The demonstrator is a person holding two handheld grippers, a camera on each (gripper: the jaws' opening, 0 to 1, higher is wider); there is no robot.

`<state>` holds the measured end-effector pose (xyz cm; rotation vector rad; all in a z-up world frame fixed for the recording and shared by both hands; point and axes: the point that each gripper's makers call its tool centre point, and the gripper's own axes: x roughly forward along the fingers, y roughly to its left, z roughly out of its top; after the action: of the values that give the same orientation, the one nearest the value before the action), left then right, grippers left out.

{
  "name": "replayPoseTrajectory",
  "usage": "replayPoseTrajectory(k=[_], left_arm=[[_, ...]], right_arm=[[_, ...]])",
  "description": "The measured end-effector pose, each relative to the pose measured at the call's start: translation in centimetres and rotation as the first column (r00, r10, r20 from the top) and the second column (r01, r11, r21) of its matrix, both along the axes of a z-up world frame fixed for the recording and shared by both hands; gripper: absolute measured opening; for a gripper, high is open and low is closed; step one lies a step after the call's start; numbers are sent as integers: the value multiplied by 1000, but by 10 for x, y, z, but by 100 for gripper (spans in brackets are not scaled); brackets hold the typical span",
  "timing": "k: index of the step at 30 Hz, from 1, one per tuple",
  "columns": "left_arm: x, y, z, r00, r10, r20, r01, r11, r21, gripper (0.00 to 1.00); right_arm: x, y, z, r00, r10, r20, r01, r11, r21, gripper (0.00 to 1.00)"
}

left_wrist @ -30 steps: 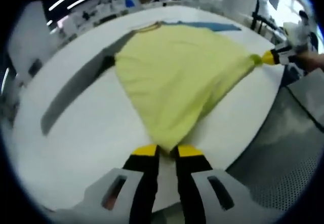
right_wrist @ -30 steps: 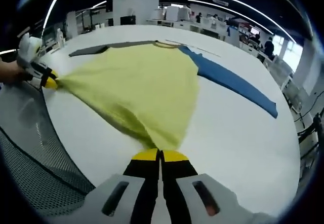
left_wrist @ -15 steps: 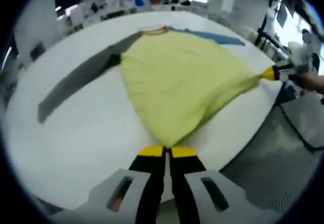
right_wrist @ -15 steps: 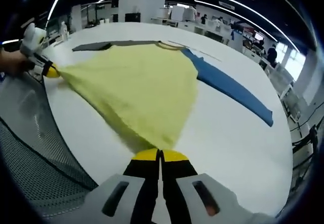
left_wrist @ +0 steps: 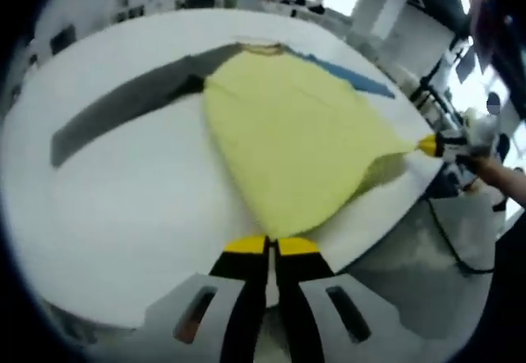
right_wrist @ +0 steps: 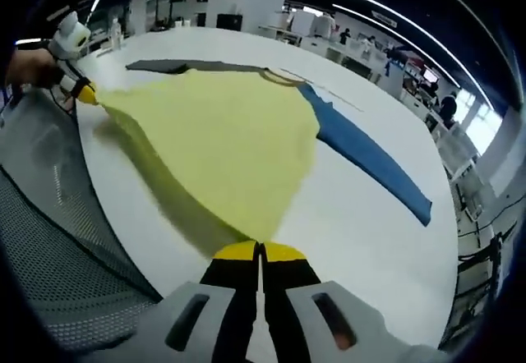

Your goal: Fold the garment on the visible template until the final outline fits inside the template.

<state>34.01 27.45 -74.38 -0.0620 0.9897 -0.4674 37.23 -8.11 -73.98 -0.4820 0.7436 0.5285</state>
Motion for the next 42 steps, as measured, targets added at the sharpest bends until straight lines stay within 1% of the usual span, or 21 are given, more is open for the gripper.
replayPoseTrajectory(k=[1, 4, 8, 9, 16, 21, 26, 31, 36, 42], left_arm=[[-1, 0, 0, 1000, 6, -13, -6, 1000, -10, 0], [-2, 2, 0, 1000, 10, -26, -10, 1000, -14, 0], [-3, 4, 1, 997, 48, -65, -52, 997, -52, 0], [-3, 3, 1, 997, 48, -68, -52, 997, -54, 0], [-9, 2, 3, 985, 85, -147, -102, 988, -118, 0], [-14, 3, -8, 982, 78, -172, -98, 989, -112, 0], [-21, 2, -19, 979, 67, -193, -88, 991, -102, 0], [-24, 5, -23, 977, 63, -203, -84, 992, -95, 0], [-27, 8, -24, 975, 64, -212, -86, 992, -92, 0], [-29, 9, -26, 974, 59, -217, -78, 994, -78, 0]], right_arm=[[1, -1, 2, 1000, 1, 1, -1, 1000, 0, 1], [2, -3, 5, 1000, 2, 9, -2, 1000, -1, 1], [4, -8, 7, 1000, -21, 11, 21, 1000, 9, 1], [4, -8, 7, 1000, -21, 13, 21, 1000, 11, 1], [5, -8, 10, 1000, -1, 16, 1, 1000, -24, 1], [-4, -7, -7, 999, 47, -16, -48, 996, -79, 1], [-20, -3, -28, 994, 95, -57, -102, 987, -127, 1], [-28, 0, -34, 989, 134, -69, -144, 977, -158, 1], [-33, 3, -37, 984, 159, -78, -170, 970, -173, 2], [-39, 7, -41, 982, 164, -89, -177, 968, -178, 2]])
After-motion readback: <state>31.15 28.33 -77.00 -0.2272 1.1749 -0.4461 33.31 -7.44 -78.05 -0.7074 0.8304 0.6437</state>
